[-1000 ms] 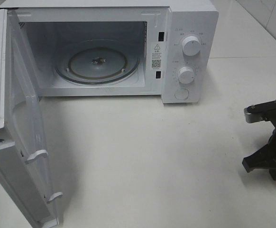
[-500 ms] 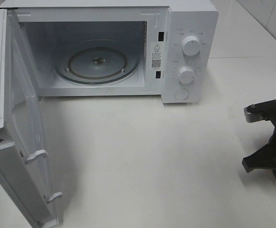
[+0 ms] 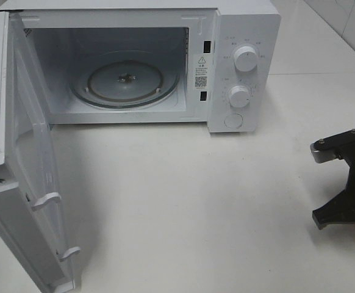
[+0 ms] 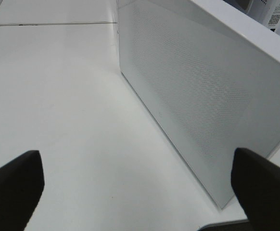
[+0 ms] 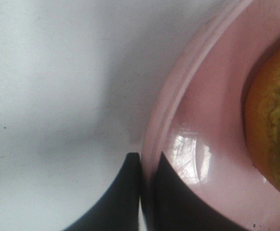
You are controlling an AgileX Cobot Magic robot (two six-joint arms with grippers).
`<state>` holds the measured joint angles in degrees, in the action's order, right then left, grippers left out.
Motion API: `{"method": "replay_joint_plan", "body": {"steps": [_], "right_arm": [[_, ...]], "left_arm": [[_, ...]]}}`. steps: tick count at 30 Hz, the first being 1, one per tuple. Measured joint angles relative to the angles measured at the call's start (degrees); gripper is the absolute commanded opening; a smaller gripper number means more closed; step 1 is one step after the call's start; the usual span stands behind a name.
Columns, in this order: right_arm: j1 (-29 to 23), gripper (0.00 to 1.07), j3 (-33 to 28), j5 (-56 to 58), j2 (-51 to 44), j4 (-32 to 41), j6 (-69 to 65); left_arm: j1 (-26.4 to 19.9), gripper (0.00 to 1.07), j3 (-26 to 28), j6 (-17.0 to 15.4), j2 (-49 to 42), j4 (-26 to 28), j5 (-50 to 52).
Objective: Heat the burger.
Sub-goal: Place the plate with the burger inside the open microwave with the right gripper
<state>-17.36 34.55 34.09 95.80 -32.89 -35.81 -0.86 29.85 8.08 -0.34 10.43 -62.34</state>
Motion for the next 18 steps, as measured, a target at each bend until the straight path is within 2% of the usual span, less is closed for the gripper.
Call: {"method": "replay_joint_plan", "body": {"steps": [8,18], "right_arm": [[-3.2,0.00,0.0,3.1,0.0,-1.0,-0.4],[-3.8,0.00,0.8,6.6,0.0,-1.4,-0.3]], "left_arm": [[0.0,0.98,0.0,0.0,0.0,0.0,0.0],[0.0,0.98,0.0,0.0,0.0,0.0,0.0]]}}
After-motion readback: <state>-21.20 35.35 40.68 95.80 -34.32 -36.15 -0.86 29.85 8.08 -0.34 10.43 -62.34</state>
